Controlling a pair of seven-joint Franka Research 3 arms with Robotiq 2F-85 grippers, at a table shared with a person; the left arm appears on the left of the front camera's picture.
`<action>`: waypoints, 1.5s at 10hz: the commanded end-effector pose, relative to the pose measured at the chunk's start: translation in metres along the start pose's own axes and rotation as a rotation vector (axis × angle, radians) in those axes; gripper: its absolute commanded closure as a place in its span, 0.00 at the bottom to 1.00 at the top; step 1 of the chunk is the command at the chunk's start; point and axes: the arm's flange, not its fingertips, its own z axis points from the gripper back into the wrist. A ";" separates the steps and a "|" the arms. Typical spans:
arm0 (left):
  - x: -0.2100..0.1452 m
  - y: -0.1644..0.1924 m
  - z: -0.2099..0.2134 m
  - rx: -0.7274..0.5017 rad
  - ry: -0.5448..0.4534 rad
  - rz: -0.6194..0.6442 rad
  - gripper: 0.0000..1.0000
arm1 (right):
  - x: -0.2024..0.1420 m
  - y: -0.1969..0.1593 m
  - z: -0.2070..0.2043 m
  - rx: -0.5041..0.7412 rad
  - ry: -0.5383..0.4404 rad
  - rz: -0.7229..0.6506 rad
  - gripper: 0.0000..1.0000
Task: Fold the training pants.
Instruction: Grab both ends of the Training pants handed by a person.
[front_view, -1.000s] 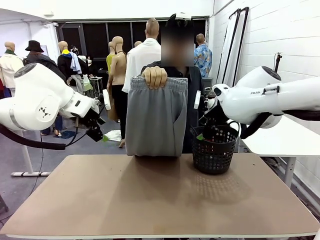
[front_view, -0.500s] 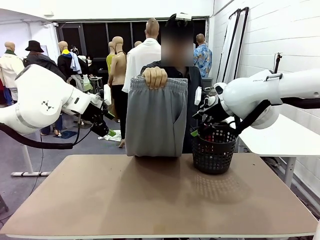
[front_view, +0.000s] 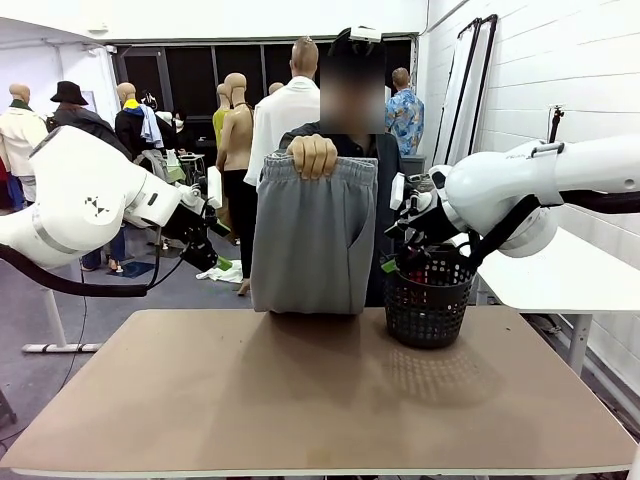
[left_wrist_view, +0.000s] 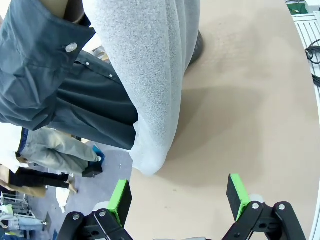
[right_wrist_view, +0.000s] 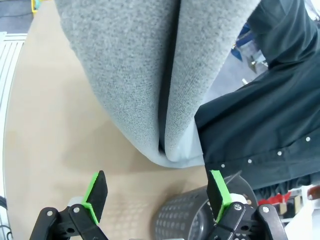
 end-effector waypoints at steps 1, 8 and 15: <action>-0.007 0.005 -0.010 -0.023 -0.086 0.044 0.00 | -0.001 0.000 -0.001 0.002 -0.004 -0.004 0.00; -0.022 0.015 -0.047 -0.045 -0.233 0.002 0.00 | -0.010 -0.011 -0.025 0.095 -0.148 -0.016 0.00; -0.026 0.023 -0.071 -0.053 -0.359 -0.024 0.00 | -0.014 -0.014 -0.044 0.103 -0.269 -0.001 0.00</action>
